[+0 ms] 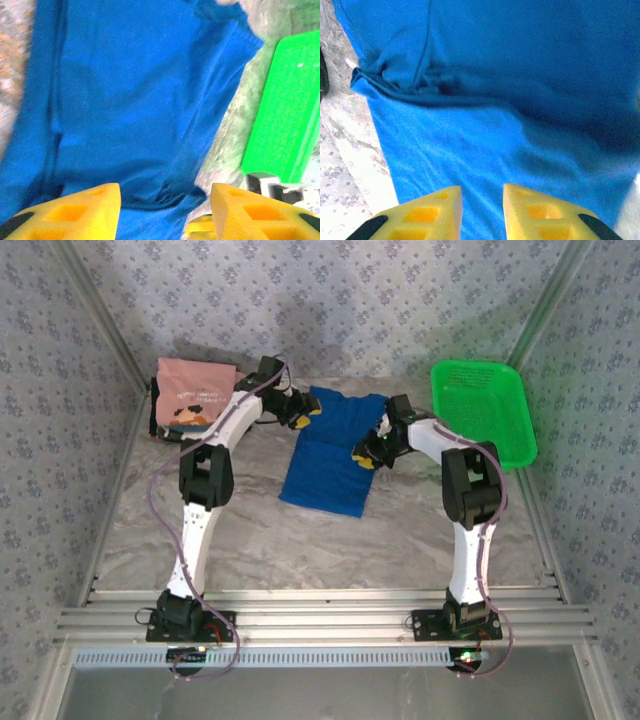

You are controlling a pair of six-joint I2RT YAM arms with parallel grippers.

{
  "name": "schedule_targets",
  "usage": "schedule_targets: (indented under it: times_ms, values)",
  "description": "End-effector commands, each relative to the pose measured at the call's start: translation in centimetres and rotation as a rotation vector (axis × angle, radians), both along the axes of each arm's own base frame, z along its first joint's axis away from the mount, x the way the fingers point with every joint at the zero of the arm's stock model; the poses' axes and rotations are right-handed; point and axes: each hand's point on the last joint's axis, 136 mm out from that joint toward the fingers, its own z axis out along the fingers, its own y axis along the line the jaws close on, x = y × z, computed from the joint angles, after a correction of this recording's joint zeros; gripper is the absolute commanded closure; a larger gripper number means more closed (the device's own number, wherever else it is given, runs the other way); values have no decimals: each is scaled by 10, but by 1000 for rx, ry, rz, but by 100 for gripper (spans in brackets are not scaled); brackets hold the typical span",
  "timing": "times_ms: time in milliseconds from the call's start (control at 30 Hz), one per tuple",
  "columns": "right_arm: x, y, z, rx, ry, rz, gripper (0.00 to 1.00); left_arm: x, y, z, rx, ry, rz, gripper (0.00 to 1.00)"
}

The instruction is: Fold and stack the t-shirts

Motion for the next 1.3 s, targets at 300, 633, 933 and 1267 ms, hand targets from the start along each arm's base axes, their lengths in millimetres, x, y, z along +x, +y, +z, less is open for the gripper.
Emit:
schedule_targets:
  times_ms: [300, 633, 933, 1267]
  values:
    - [-139, 9, 12, 20, 139, 54, 41, -147, 78, 2, 81, 82, -87, 34]
    - [-174, 27, -17, -23, 210, 91, 41, -199, 72, -49, 38, 191, -127, 39]
    - [-165, 24, -32, -49, 206, 61, 43, -213, 76, -70, 63, 244, -121, 42]
    - [-144, 23, -34, -49, 184, 36, 43, -206, 59, -79, 27, 245, -129, 45]
